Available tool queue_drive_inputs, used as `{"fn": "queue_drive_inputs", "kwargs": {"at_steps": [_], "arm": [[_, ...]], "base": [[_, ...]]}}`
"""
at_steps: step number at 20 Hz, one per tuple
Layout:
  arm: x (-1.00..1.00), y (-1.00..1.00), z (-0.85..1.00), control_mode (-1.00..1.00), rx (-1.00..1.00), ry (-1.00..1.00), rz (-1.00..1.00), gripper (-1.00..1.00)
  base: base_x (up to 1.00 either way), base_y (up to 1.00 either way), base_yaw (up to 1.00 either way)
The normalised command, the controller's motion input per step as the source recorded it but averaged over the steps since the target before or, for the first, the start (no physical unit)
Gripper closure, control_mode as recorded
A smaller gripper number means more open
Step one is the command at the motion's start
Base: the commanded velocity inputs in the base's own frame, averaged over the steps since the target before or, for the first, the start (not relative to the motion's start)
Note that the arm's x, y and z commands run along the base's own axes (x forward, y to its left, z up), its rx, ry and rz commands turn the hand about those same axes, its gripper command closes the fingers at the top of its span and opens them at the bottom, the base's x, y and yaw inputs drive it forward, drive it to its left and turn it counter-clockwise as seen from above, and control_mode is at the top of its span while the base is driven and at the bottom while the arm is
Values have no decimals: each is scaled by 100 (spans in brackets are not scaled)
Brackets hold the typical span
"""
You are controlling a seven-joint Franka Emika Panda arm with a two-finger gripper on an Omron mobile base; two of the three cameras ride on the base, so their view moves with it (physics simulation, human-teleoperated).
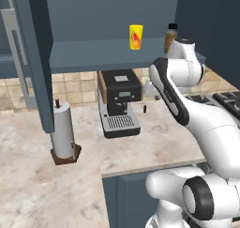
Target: Take the cinnamon bottle from the cabinet and place it on the dining table, next to the plate with the cupcake. Then take the chocolate from the dining counter and place it on the cupcake plate.
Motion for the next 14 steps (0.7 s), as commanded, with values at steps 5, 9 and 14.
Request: {"fn": "queue_drive_inputs", "kwargs": {"at_steps": [5,9,14], "arm": [[-9,0,0,-100,0,-3,0,-100],[-41,-1,7,-100,-2,-51,0,-100],[-38,-7,29,-100,-1,-54,0,-100]], "base": [[0,0,0],[0,0,0],[0,0,0]]}}
